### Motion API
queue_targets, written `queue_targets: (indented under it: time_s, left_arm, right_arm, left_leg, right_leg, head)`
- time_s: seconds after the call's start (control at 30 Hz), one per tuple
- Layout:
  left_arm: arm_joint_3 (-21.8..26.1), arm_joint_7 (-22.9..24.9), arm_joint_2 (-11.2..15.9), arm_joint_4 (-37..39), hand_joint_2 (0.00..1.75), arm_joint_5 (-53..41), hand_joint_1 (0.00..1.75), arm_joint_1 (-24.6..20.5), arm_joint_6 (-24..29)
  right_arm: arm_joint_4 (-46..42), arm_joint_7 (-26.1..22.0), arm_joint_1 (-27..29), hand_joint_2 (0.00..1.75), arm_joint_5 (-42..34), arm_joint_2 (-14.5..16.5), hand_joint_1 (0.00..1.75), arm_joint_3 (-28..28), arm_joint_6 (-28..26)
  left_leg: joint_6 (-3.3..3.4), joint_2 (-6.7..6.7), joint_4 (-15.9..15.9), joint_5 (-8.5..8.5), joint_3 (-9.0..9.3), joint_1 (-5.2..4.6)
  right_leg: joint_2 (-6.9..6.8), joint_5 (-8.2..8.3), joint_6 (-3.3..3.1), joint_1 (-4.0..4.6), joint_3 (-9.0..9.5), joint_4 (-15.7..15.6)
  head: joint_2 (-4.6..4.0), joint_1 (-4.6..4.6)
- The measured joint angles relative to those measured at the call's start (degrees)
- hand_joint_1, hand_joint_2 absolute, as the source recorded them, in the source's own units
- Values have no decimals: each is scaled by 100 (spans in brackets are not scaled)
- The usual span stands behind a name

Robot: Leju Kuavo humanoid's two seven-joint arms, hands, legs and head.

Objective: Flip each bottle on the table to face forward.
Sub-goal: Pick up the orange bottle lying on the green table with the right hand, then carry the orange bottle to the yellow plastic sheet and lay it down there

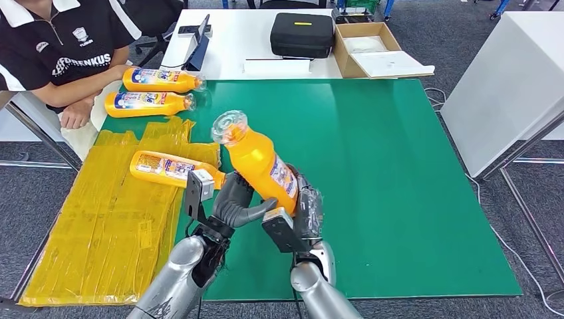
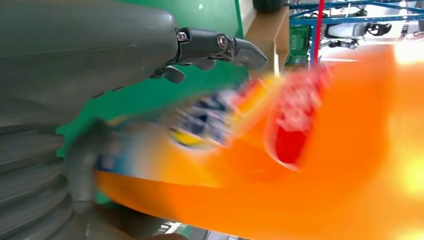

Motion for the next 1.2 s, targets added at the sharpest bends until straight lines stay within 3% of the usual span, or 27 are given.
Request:
queue_targets:
  time_s: [0.63,0.93,1.2]
  left_arm:
    - [48,-11,1,12,175,121,0,-59,79]
    - [258,-33,5,236,175,328,0,-236,70]
    - [437,-68,93,233,175,487,0,-237,-22]
  right_arm:
    - [471,269,-262,175,215,120,175,447,225]
    - [811,830,-633,175,-348,146,175,1251,271]
    - [1108,903,-920,175,-700,144,175,1779,275]
  left_leg:
    - [0,1,0,0,-4,0]
    - [-2,5,1,3,-3,0]
    - [-2,8,1,4,-4,-1]
  right_leg:
    - [0,0,0,-2,-3,0]
    - [2,1,0,0,-7,1]
    - [3,1,0,-1,-9,1]
  head:
    - [0,0]
    - [0,1]
    - [-1,2]
